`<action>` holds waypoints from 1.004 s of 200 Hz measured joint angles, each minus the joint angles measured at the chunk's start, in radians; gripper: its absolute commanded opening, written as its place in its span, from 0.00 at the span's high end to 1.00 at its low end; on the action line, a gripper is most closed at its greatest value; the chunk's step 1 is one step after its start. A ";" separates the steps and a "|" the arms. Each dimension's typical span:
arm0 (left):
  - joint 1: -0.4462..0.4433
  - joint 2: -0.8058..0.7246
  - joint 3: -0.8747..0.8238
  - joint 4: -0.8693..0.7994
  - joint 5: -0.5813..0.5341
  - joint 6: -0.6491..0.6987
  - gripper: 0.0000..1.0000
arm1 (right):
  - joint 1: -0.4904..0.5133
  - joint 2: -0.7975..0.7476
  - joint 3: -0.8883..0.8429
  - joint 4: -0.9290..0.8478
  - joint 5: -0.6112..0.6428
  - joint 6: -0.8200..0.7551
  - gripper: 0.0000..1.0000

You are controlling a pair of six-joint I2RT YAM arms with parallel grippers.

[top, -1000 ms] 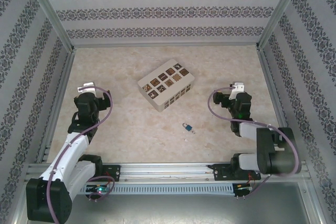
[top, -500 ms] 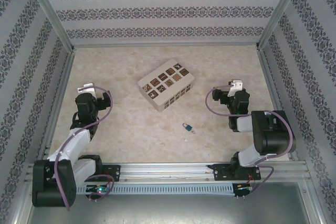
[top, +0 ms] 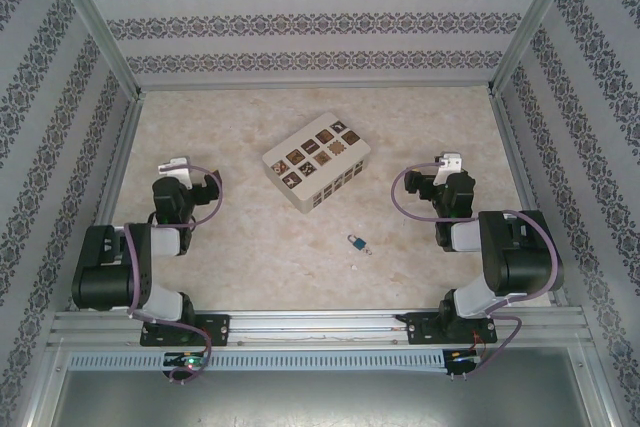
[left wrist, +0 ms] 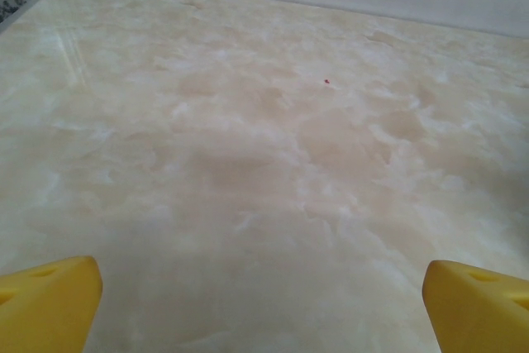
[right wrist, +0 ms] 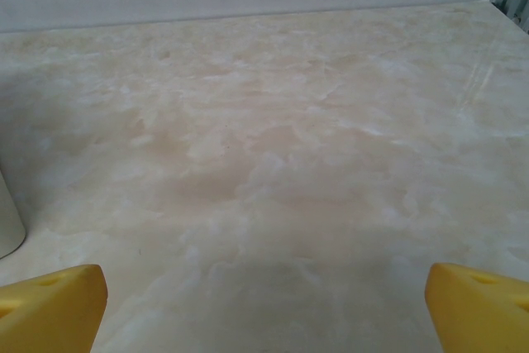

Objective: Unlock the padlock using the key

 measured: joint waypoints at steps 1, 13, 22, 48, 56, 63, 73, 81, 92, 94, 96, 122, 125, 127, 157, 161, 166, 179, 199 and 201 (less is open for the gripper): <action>0.000 0.001 -0.001 0.002 0.001 0.000 0.01 | 0.000 0.000 0.000 0.000 0.000 0.000 0.02; 0.001 0.012 -0.017 0.033 0.019 0.000 0.01 | 0.000 0.000 0.000 0.000 0.000 0.000 0.02; 0.001 0.016 -0.022 0.047 0.027 0.000 0.01 | 0.000 0.000 0.000 0.000 0.000 0.000 0.02; 0.001 0.016 -0.022 0.072 0.042 0.000 0.01 | 0.000 0.000 0.012 -0.008 0.004 0.000 0.01; 0.001 0.016 -0.022 0.079 0.044 0.000 0.00 | 0.000 0.000 0.018 -0.008 0.006 0.000 0.01; 0.001 0.017 -0.022 0.088 0.048 0.000 0.00 | 0.000 0.000 0.021 -0.008 0.007 0.000 0.02; 0.000 0.027 -0.029 0.129 0.055 0.002 0.00 | 0.000 0.000 0.024 -0.008 0.010 0.000 0.01; 0.000 0.047 -0.040 0.178 0.058 0.004 0.01 | 0.001 0.000 0.024 -0.008 0.012 -0.001 0.02; 0.000 0.106 -0.069 0.277 0.056 0.004 0.01 | 0.001 0.000 0.024 -0.008 0.015 -0.003 0.02; 0.000 0.116 -0.075 0.291 0.056 0.003 0.01 | 0.001 0.000 0.024 -0.009 0.015 -0.003 0.02; 0.000 0.127 -0.080 0.301 0.056 0.003 0.01 | 0.001 0.000 0.024 -0.008 0.015 -0.003 0.02; 0.000 0.147 -0.113 0.312 0.051 0.004 0.01 | 0.002 0.000 0.024 -0.009 0.019 -0.003 0.01; 0.000 0.147 -0.112 0.317 0.048 0.004 0.01 | 0.002 0.000 0.024 -0.009 0.020 -0.003 0.02; 0.000 0.148 -0.111 0.320 0.048 0.003 0.01 | 0.002 0.000 0.024 -0.009 0.020 -0.003 0.02; -0.002 0.145 -0.087 0.330 0.037 0.004 0.01 | 0.003 0.000 0.024 -0.011 0.023 -0.003 0.02; -0.003 0.145 -0.082 0.328 0.034 0.004 0.01 | 0.003 0.000 0.024 -0.012 0.023 -0.003 0.02; -0.004 0.145 -0.077 0.325 0.031 0.005 0.01 | 0.003 0.000 0.024 -0.013 0.024 -0.003 0.01; -0.011 0.142 -0.060 0.309 0.017 0.008 0.01 | 0.008 0.000 0.024 -0.015 0.028 -0.004 0.02; -0.028 0.135 -0.030 0.272 0.000 0.014 0.01 | 0.009 0.000 0.025 -0.015 0.033 -0.004 0.02; -0.028 0.135 -0.028 0.270 -0.001 0.015 0.01 | 0.009 0.000 0.025 -0.015 0.033 -0.004 0.02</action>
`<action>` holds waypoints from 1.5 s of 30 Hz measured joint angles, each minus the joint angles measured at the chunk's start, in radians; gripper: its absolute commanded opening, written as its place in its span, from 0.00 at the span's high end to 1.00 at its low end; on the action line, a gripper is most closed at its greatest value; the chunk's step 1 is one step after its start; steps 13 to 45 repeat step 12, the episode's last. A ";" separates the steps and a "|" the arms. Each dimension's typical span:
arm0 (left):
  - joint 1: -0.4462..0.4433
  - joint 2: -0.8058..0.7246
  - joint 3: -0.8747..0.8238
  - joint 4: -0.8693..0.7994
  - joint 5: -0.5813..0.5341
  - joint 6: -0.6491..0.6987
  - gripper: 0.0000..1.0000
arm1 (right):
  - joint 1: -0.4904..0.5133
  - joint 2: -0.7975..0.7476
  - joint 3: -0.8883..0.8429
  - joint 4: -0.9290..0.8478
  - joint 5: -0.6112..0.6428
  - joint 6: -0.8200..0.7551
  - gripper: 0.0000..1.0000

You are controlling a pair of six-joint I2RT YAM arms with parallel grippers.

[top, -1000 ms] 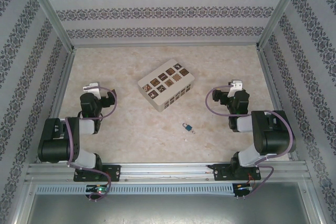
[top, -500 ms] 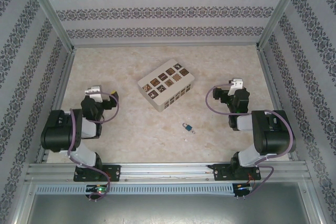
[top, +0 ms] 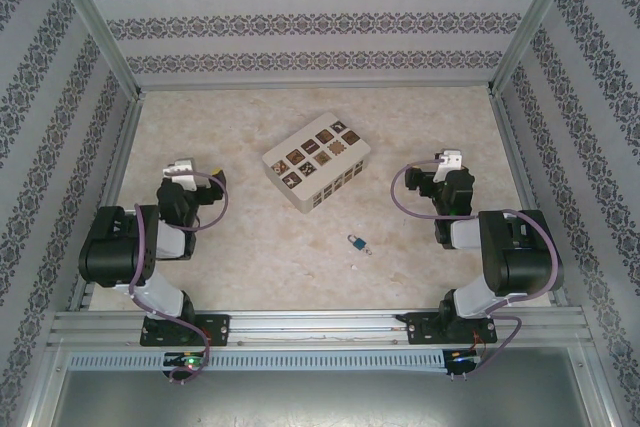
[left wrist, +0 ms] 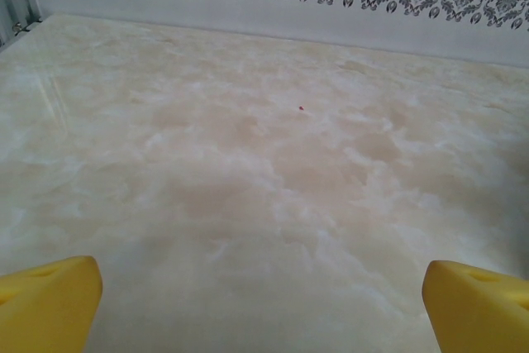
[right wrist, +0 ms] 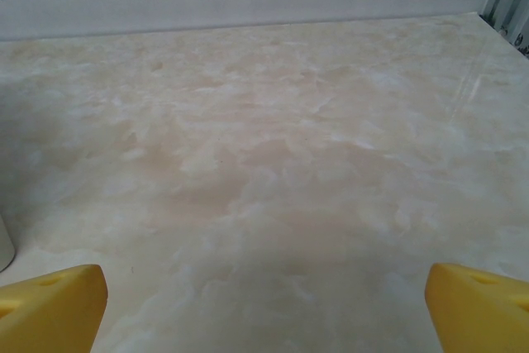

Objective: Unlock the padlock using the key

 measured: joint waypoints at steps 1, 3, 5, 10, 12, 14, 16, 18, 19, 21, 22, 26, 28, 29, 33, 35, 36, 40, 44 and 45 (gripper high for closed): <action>-0.003 -0.001 0.005 -0.005 -0.003 0.002 0.01 | 0.000 0.000 0.000 0.000 0.000 0.000 0.02; -0.006 -0.003 0.008 -0.009 -0.008 0.005 0.01 | 0.000 0.000 0.000 0.000 0.001 -0.002 0.02; -0.006 -0.003 0.008 -0.016 -0.008 0.009 0.01 | 0.000 0.000 0.000 -0.001 0.001 -0.003 0.02; -0.006 -0.003 0.020 -0.056 -0.002 0.019 0.01 | 0.000 0.000 0.006 -0.006 0.007 -0.014 0.02; -0.006 -0.003 0.027 -0.064 0.005 0.023 0.01 | 0.001 0.000 0.007 -0.007 0.008 -0.018 0.02; -0.006 -0.003 0.027 -0.064 0.005 0.023 0.01 | 0.001 0.000 0.007 -0.007 0.008 -0.018 0.02; -0.006 -0.003 0.027 -0.064 0.005 0.023 0.01 | 0.001 0.000 0.007 -0.007 0.008 -0.018 0.02; -0.006 -0.003 0.027 -0.064 0.005 0.023 0.01 | 0.001 0.000 0.007 -0.007 0.008 -0.018 0.02; -0.006 -0.003 0.027 -0.064 0.005 0.023 0.01 | 0.001 0.000 0.007 -0.007 0.008 -0.018 0.02; -0.006 -0.003 0.027 -0.064 0.005 0.023 0.01 | 0.001 0.000 0.007 -0.007 0.008 -0.018 0.02; -0.006 -0.003 0.027 -0.064 0.005 0.023 0.01 | 0.001 0.000 0.007 -0.007 0.008 -0.018 0.02; -0.006 -0.003 0.027 -0.064 0.005 0.023 0.01 | 0.001 0.000 0.007 -0.007 0.008 -0.018 0.02; -0.006 -0.003 0.027 -0.064 0.005 0.023 0.01 | 0.001 0.000 0.007 -0.007 0.008 -0.018 0.02; -0.006 -0.003 0.027 -0.064 0.005 0.023 0.01 | 0.001 0.000 0.007 -0.007 0.008 -0.018 0.02; -0.006 -0.003 0.027 -0.064 0.005 0.023 0.01 | 0.001 0.000 0.007 -0.007 0.008 -0.018 0.02; -0.006 -0.003 0.027 -0.064 0.005 0.023 0.01 | 0.001 0.000 0.007 -0.007 0.008 -0.018 0.02; -0.006 -0.003 0.027 -0.064 0.005 0.023 0.01 | 0.001 0.000 0.007 -0.007 0.008 -0.018 0.02; -0.006 -0.003 0.027 -0.064 0.005 0.023 0.01 | 0.001 0.000 0.007 -0.007 0.008 -0.018 0.02; -0.006 -0.003 0.027 -0.064 0.005 0.023 0.01 | 0.001 0.000 0.007 -0.007 0.008 -0.018 0.02; -0.006 -0.003 0.027 -0.064 0.005 0.023 0.01 | 0.001 0.000 0.007 -0.007 0.008 -0.018 0.02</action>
